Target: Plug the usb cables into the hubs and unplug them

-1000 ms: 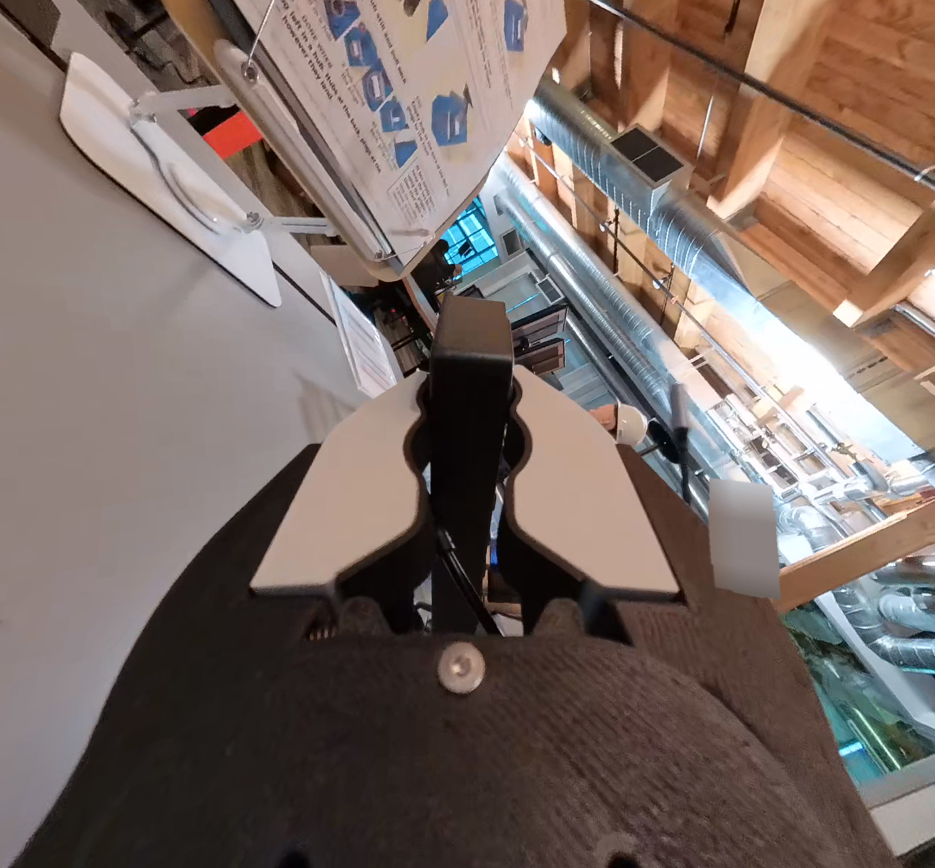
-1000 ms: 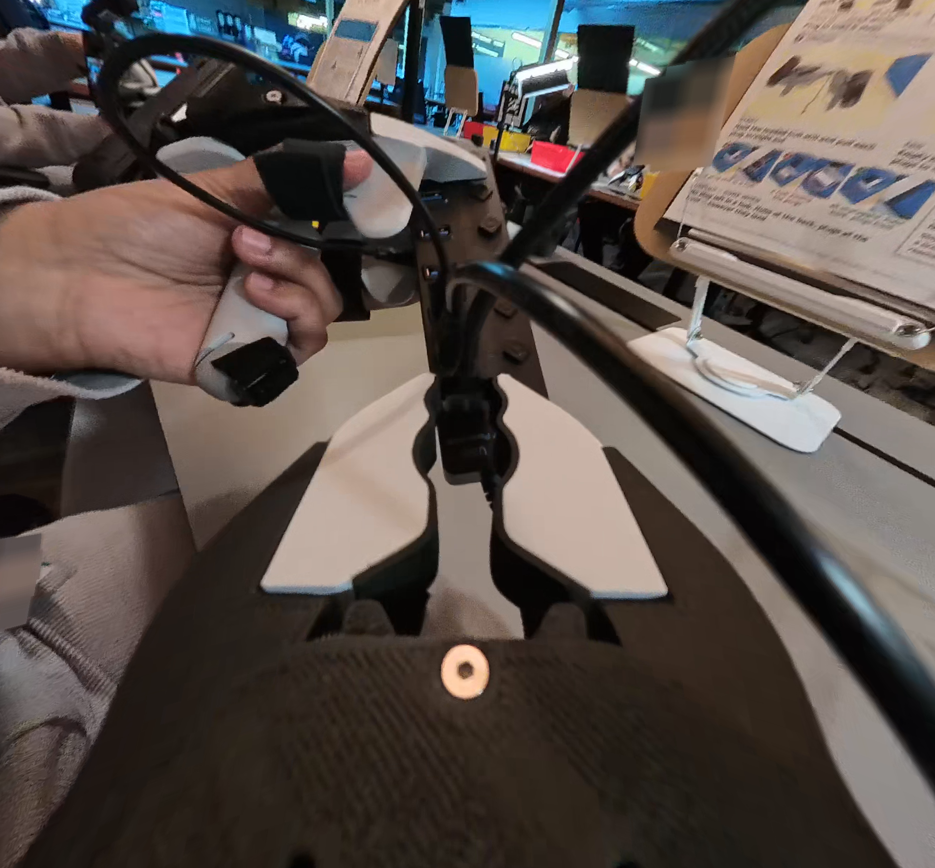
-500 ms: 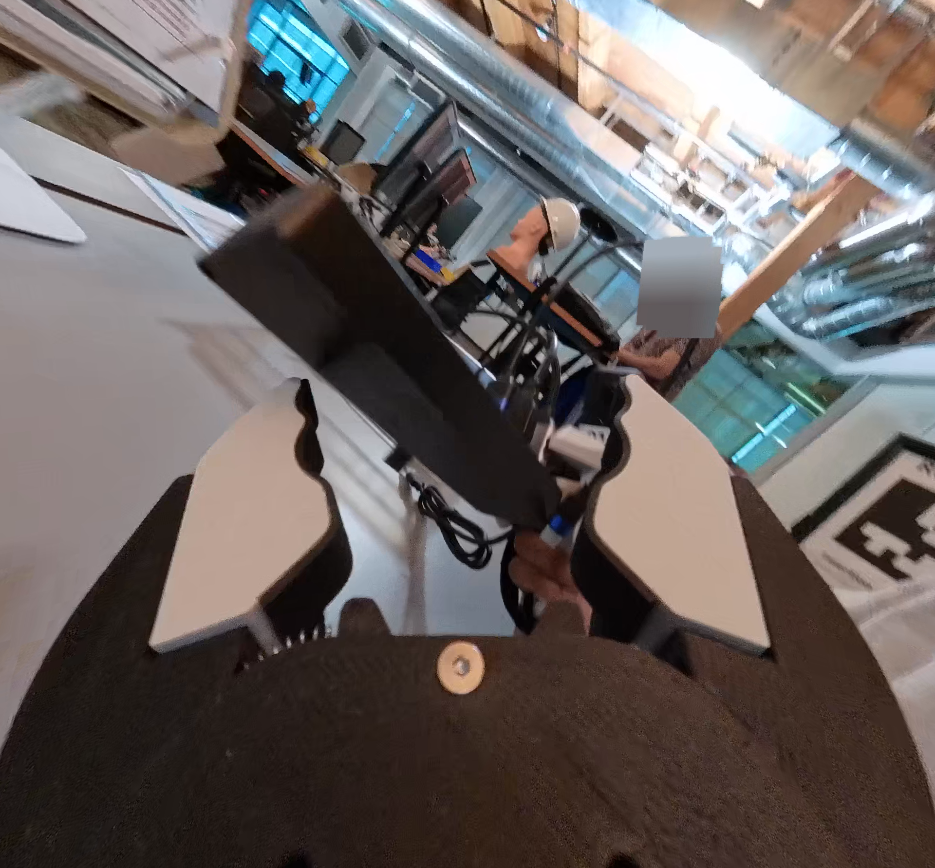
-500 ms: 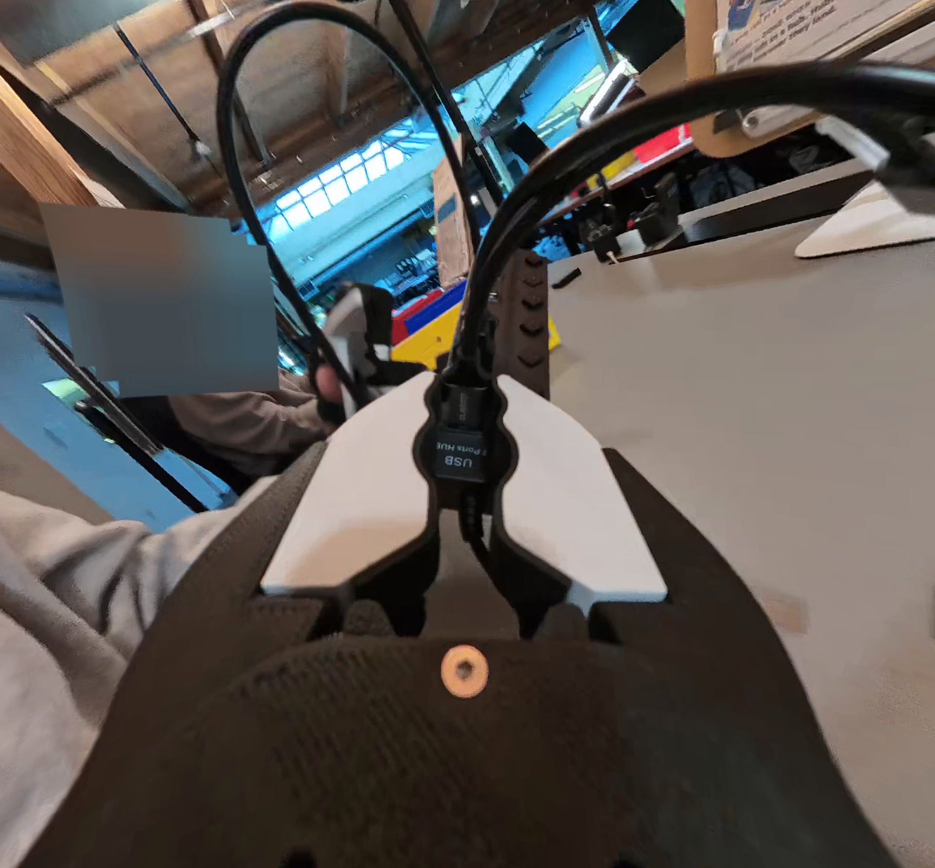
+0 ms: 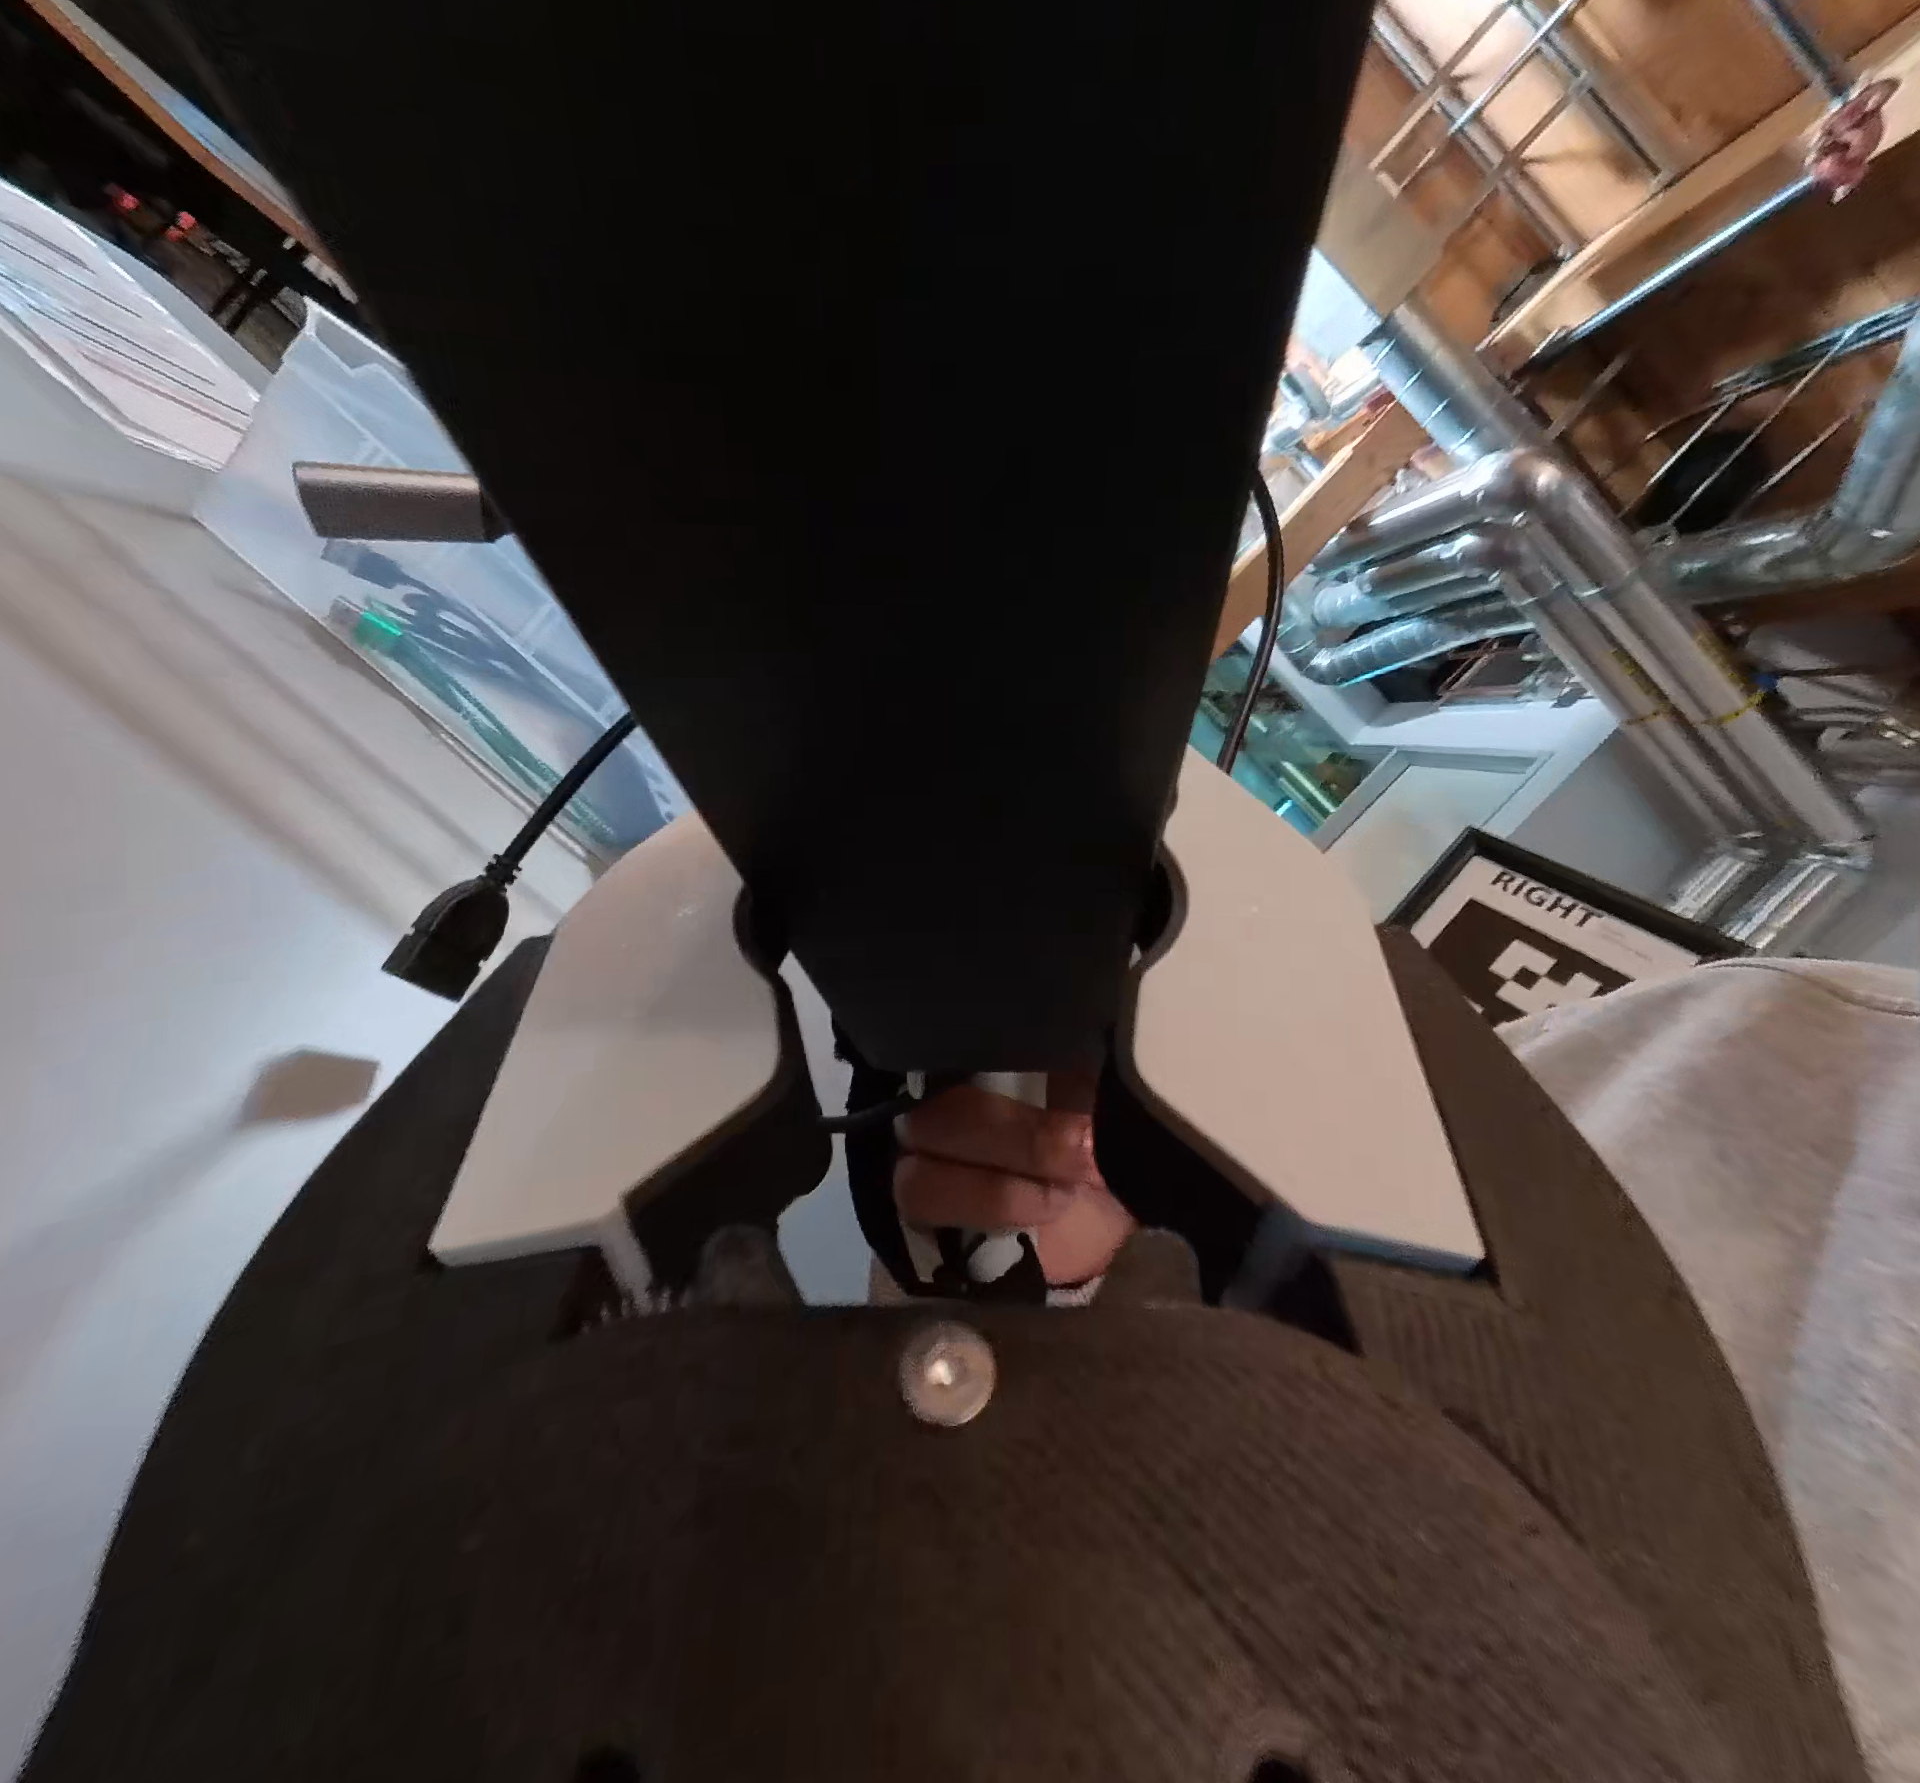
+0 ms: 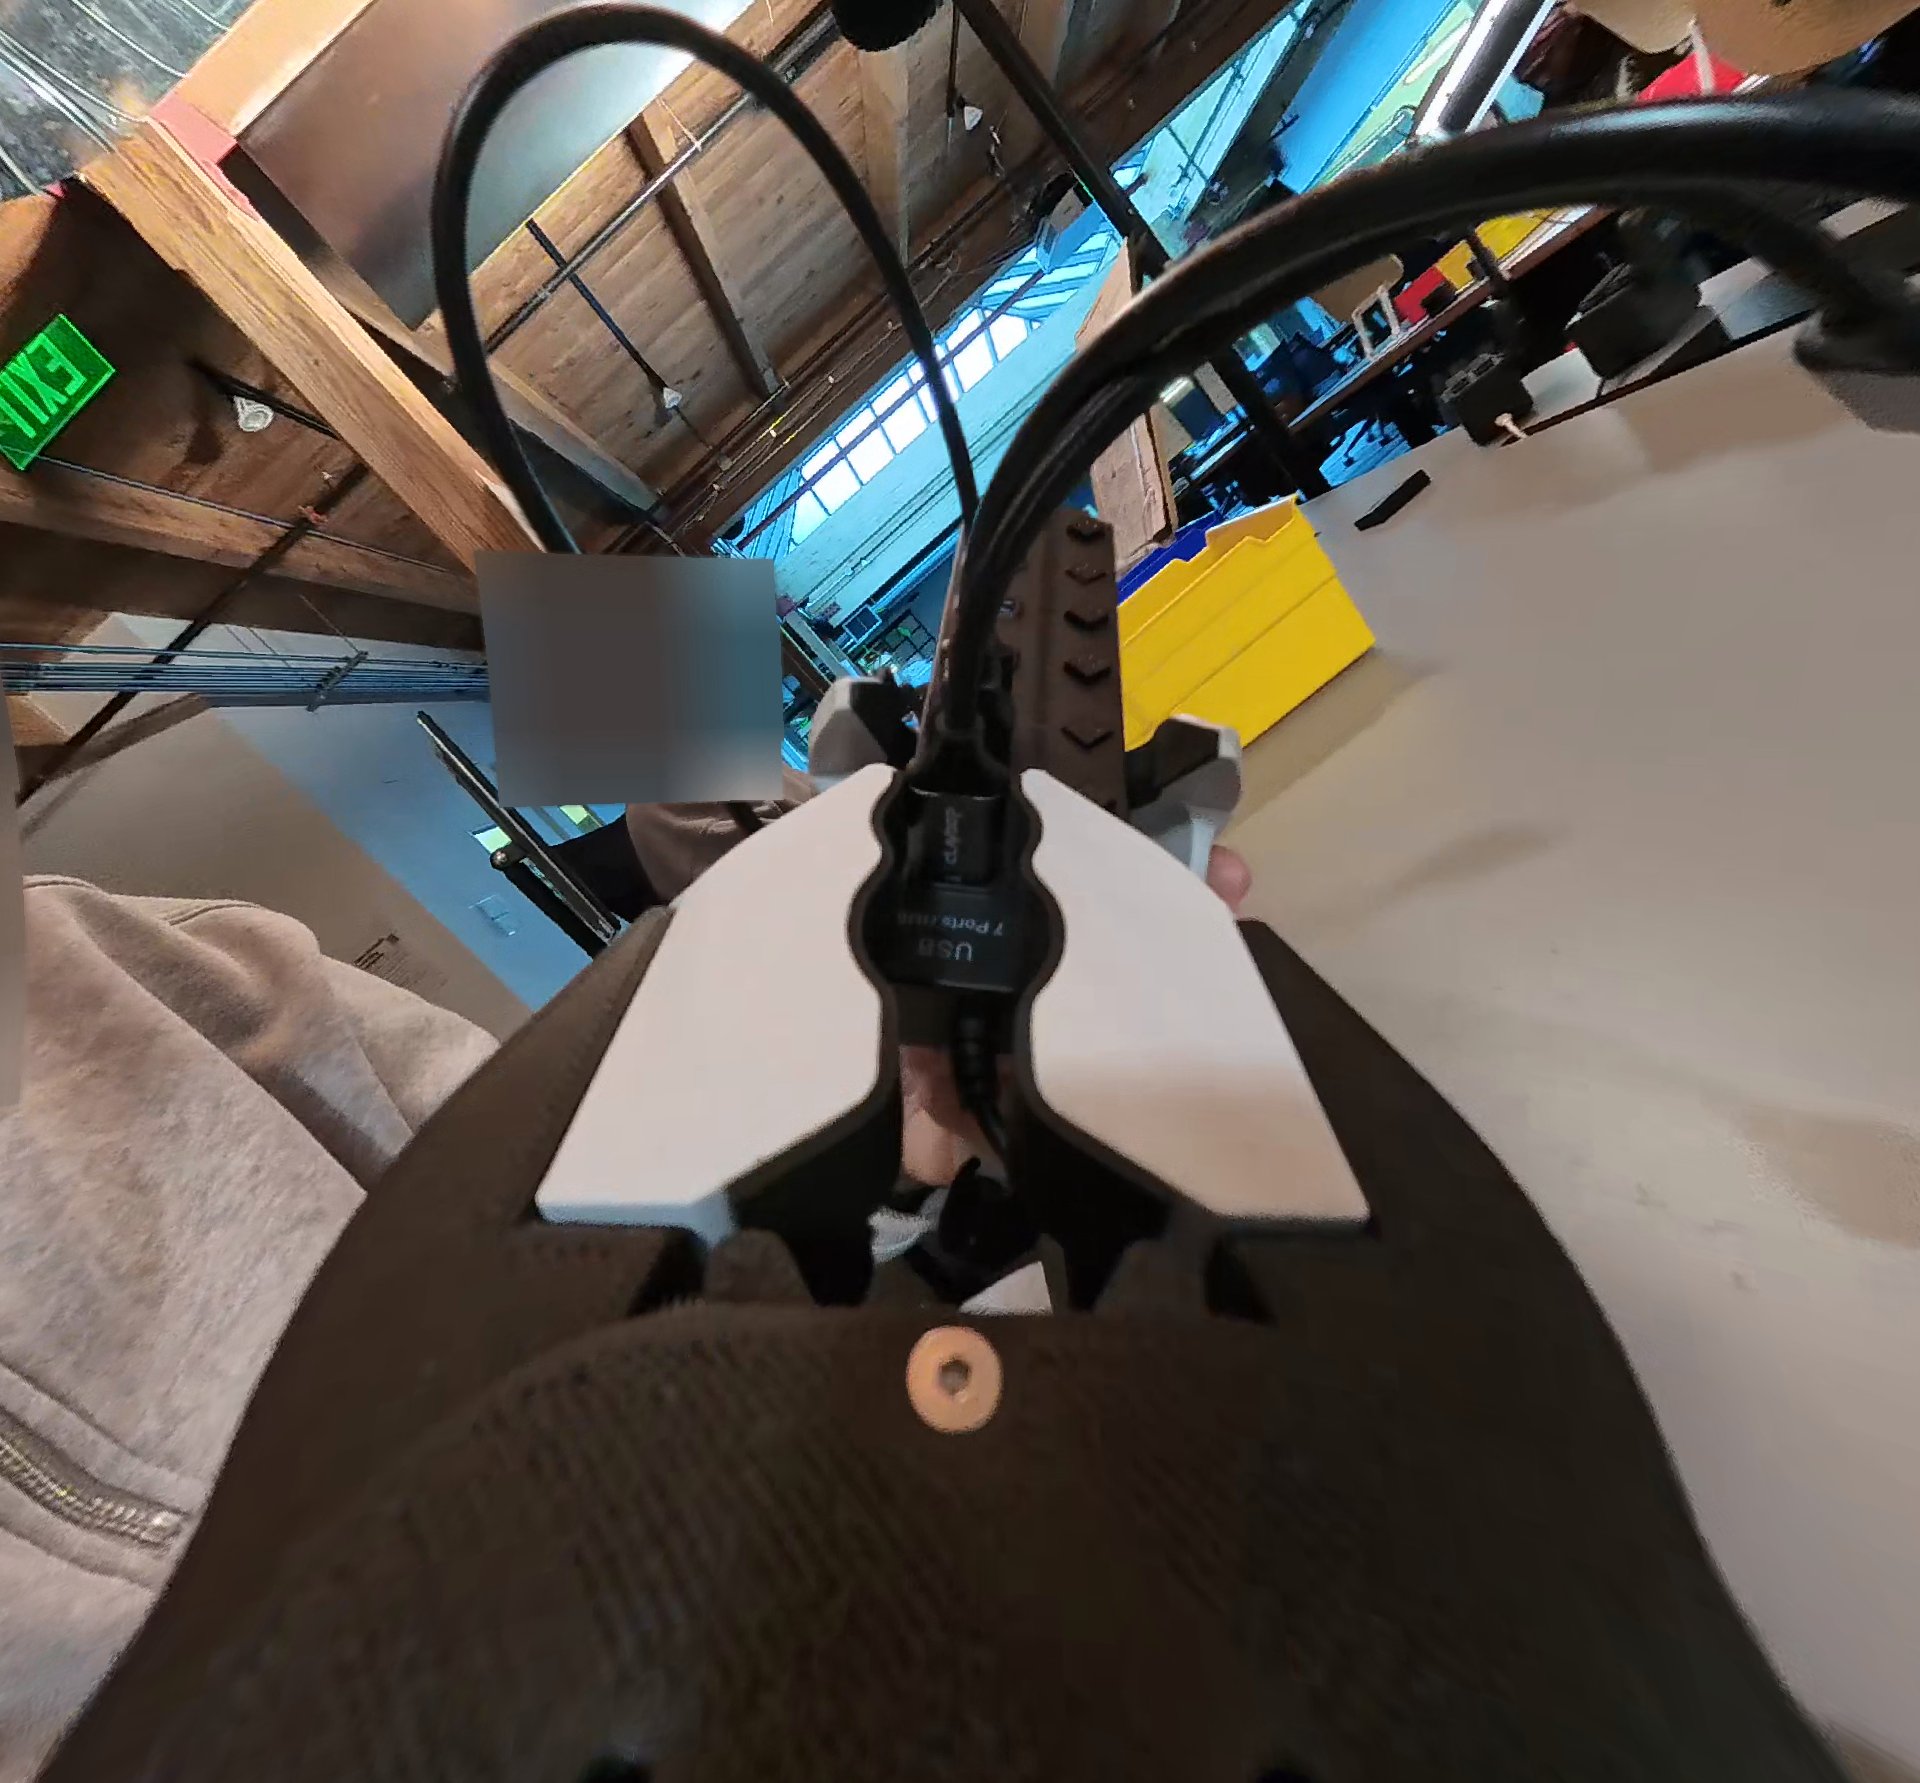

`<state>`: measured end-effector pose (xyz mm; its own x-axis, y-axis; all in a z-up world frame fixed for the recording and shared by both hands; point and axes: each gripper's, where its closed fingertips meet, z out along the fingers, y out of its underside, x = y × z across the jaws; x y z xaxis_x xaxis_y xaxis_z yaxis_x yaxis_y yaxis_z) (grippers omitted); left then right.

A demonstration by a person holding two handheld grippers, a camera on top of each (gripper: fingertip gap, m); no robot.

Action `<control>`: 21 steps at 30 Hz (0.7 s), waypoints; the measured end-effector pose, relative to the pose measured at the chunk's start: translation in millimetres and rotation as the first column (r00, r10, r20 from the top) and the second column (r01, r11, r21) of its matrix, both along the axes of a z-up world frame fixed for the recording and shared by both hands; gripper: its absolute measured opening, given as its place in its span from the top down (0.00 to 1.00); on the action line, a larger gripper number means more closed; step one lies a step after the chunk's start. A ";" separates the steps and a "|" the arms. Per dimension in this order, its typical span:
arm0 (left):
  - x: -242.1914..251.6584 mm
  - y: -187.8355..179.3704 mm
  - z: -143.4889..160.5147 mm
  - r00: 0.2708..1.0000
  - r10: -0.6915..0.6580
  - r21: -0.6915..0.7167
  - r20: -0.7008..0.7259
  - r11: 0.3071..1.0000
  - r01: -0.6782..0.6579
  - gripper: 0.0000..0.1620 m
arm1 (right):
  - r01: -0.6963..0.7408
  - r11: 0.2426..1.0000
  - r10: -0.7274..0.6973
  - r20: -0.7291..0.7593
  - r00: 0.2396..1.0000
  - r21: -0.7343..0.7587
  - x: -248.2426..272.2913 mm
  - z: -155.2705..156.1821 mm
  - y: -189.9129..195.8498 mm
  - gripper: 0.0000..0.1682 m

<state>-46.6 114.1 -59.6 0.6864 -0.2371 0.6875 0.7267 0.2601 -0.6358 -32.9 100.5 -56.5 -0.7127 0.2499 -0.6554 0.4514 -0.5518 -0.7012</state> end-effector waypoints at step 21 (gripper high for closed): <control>15.1 1.0 13.9 0.997 -0.024 0.016 -0.077 1.000 0.026 0.59 | -0.053 0.982 0.055 0.008 0.998 -0.181 8.8 18.2 10.6 0.90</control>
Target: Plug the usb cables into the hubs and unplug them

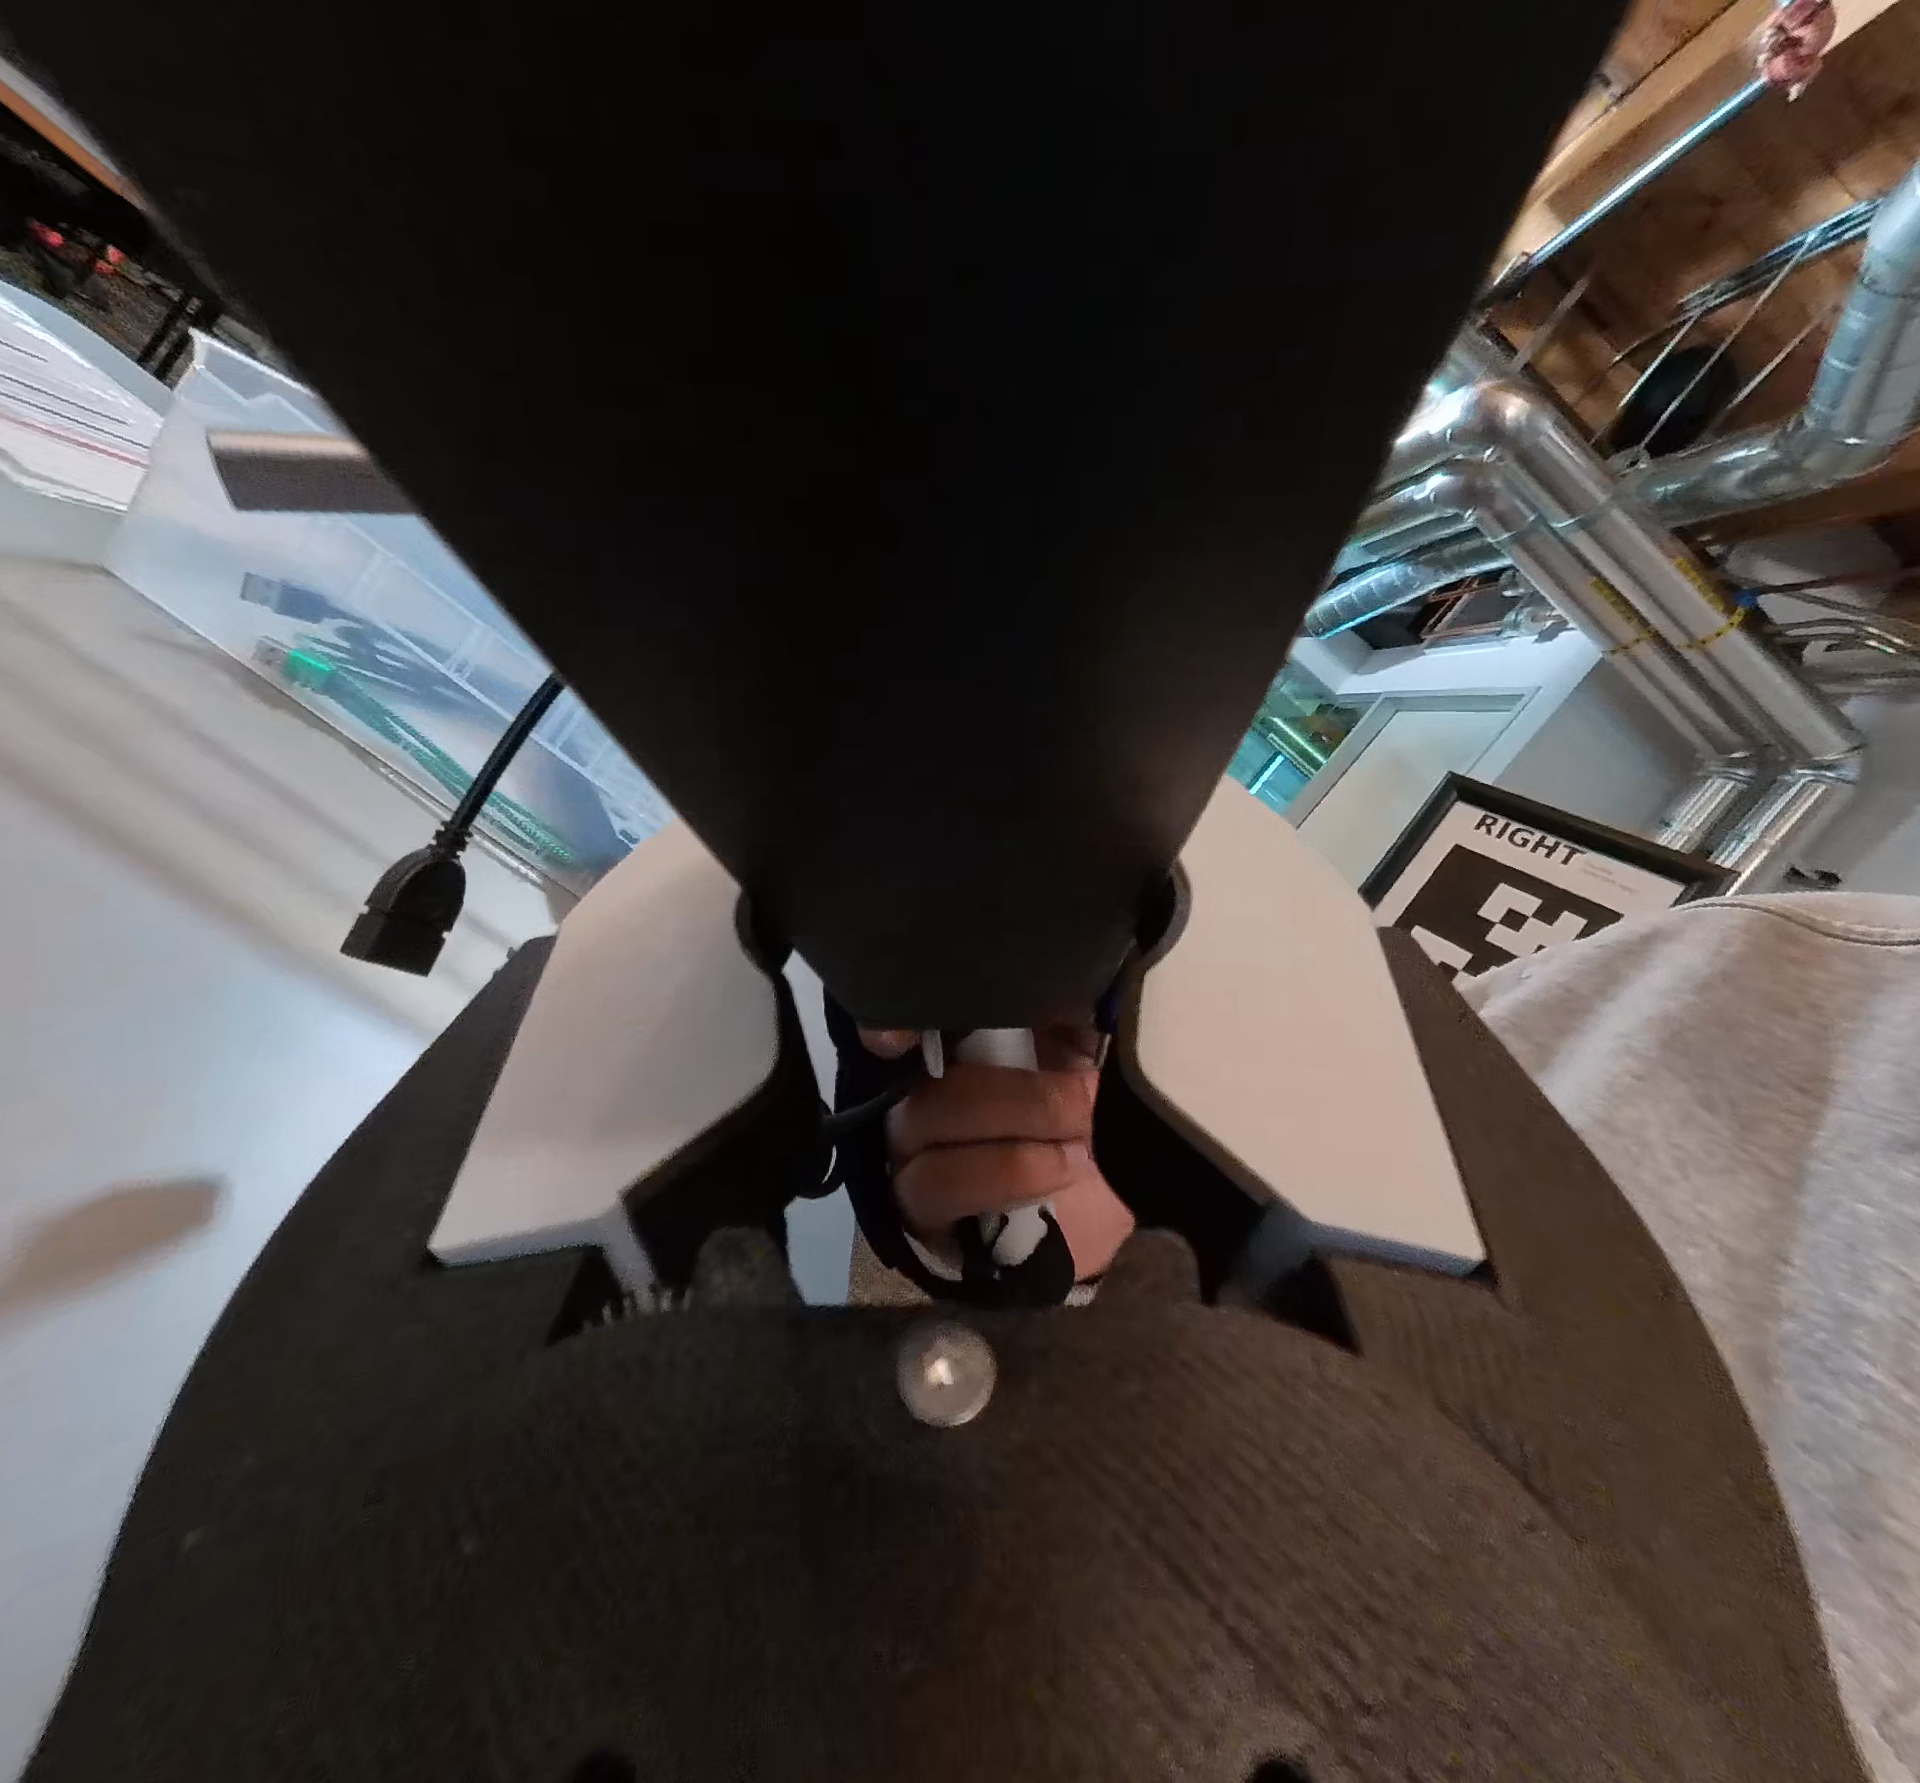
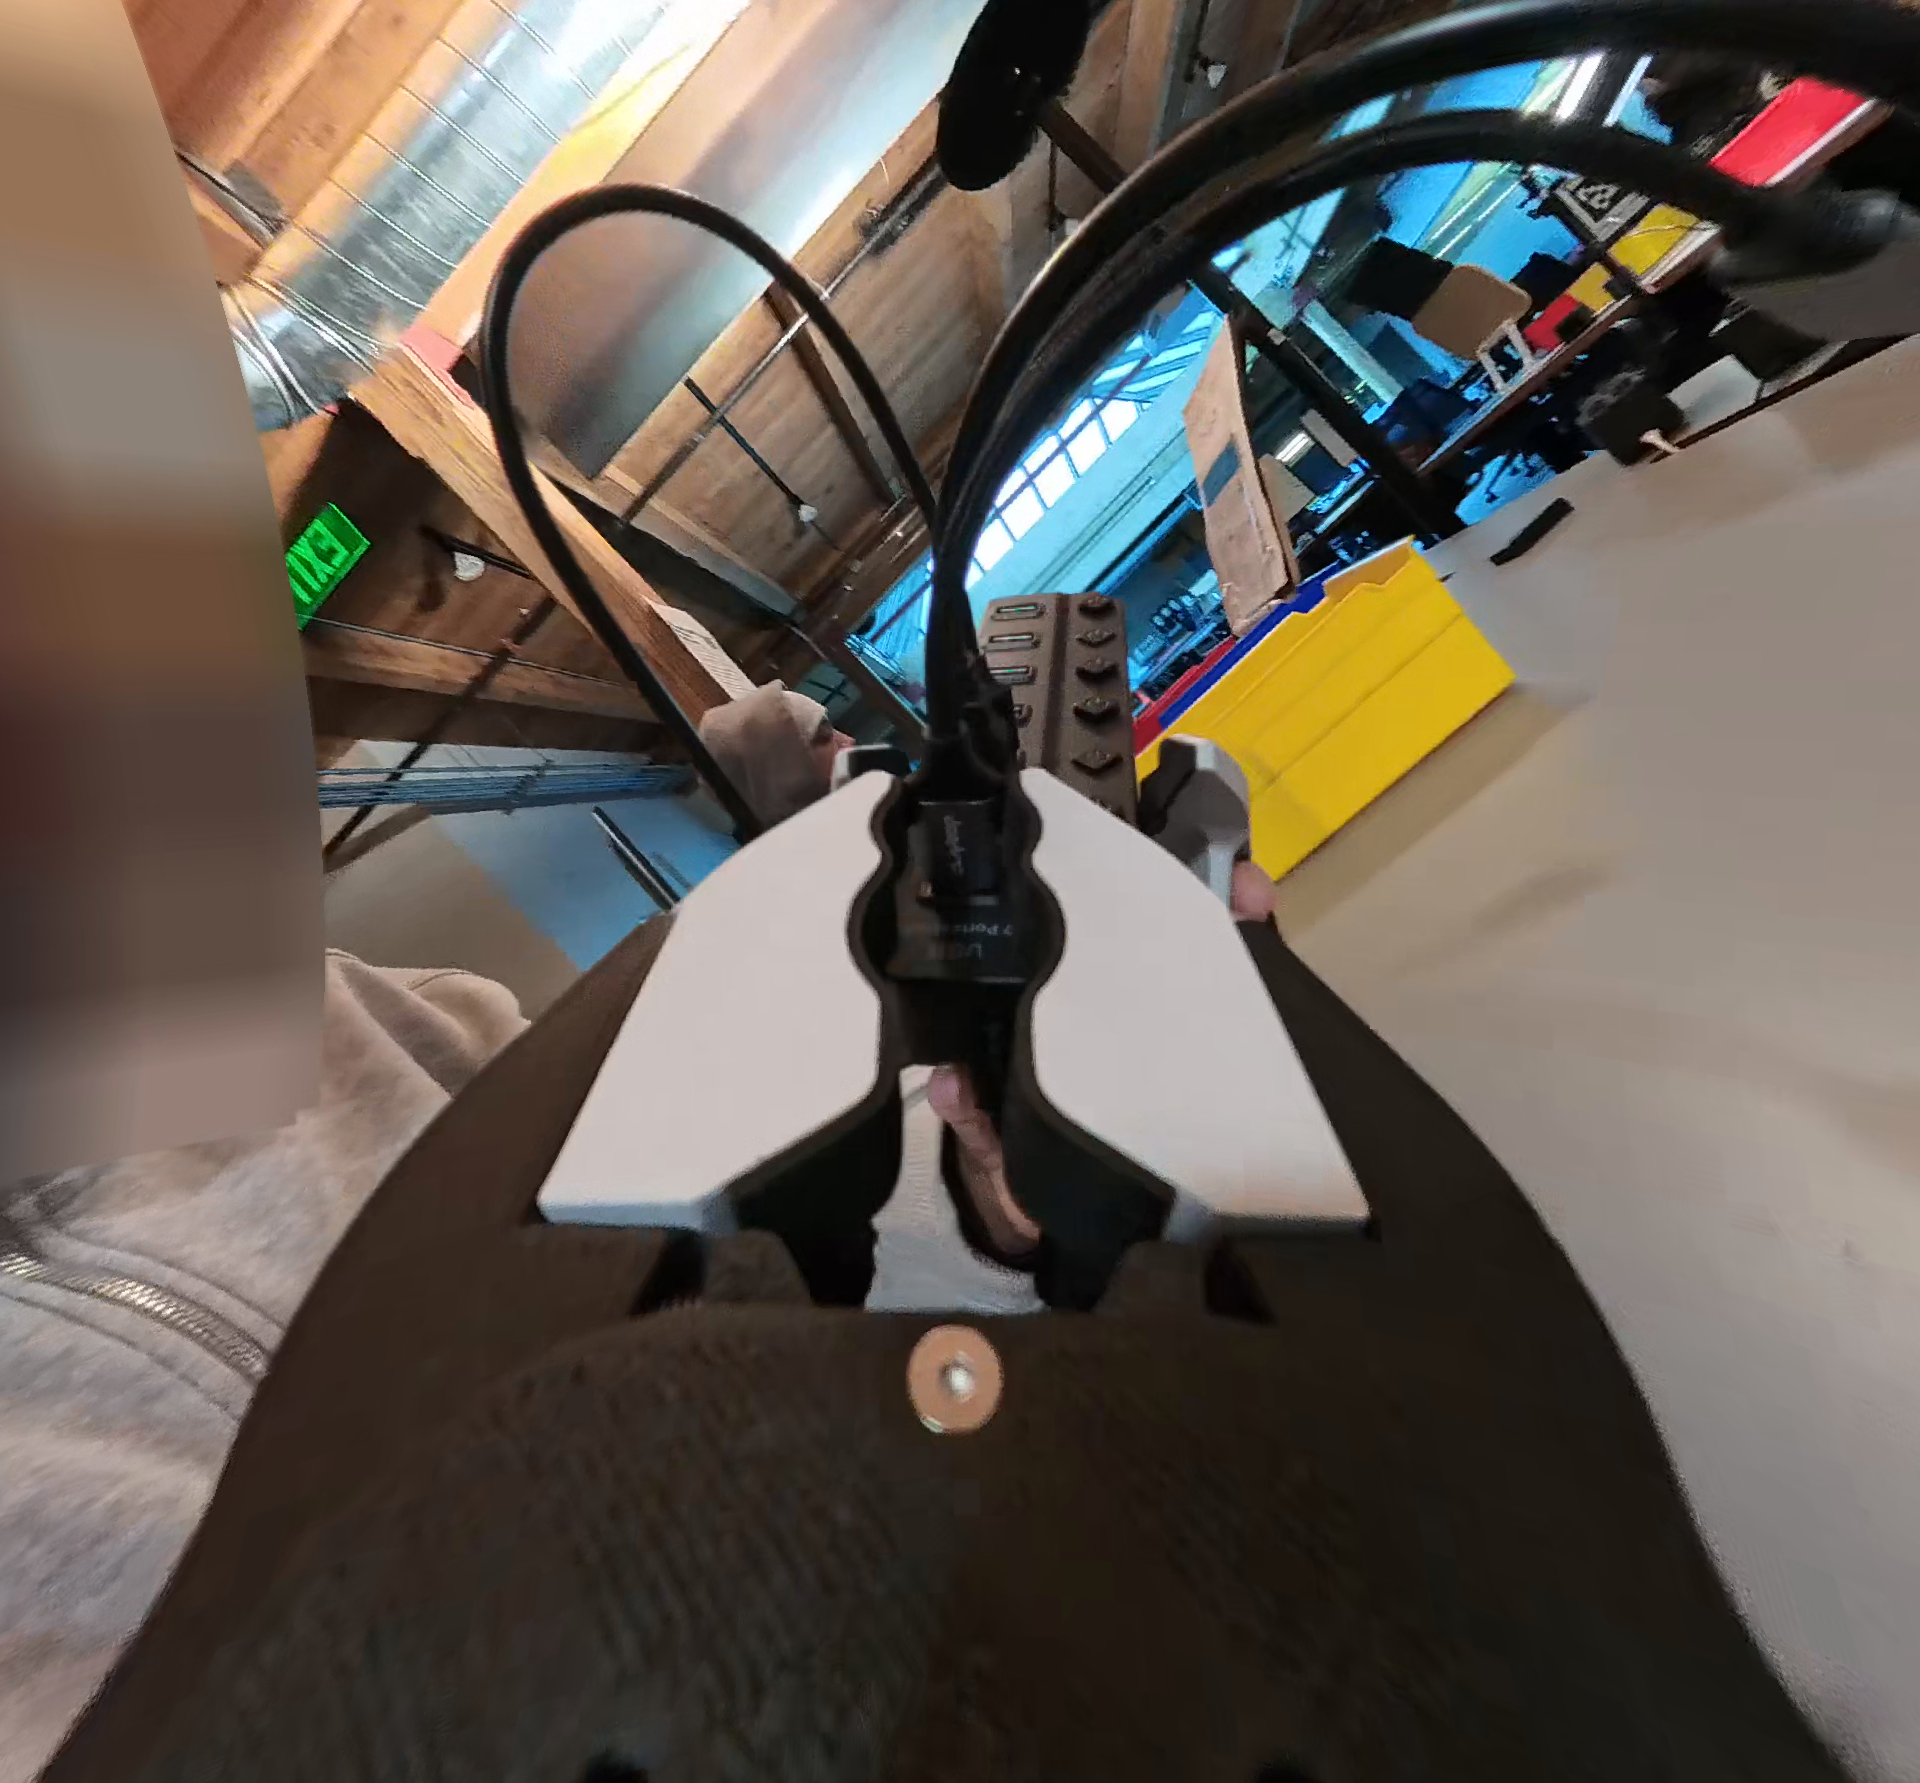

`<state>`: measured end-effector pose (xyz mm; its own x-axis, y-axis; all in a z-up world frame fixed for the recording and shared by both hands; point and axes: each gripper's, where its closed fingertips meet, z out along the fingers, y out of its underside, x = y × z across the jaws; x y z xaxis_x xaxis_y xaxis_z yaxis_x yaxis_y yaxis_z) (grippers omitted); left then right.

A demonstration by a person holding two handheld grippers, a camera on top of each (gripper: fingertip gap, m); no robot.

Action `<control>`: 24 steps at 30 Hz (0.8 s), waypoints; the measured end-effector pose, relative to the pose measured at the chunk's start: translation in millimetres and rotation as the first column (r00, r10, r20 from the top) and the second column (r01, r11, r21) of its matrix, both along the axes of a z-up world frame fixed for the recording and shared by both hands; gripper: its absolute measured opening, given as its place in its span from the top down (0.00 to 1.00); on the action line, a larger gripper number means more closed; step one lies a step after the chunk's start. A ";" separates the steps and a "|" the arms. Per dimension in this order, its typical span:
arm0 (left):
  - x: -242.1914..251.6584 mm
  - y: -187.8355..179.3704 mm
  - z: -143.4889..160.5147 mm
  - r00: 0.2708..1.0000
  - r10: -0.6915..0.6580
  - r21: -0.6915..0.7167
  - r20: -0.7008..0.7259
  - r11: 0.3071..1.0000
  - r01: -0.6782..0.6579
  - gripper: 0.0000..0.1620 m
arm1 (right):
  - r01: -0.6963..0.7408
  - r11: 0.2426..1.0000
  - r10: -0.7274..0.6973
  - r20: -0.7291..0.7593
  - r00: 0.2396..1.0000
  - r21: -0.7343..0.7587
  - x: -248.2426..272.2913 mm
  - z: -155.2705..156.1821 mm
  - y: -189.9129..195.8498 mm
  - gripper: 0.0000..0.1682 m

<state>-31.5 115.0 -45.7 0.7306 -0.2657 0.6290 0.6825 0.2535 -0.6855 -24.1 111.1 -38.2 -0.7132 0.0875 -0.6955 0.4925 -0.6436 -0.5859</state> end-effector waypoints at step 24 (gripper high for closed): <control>7.2 8.5 -12.6 0.997 0.047 -0.073 -0.055 0.996 -0.051 0.59 | 0.012 0.999 -0.012 -0.007 1.000 0.031 -6.3 4.2 16.8 0.98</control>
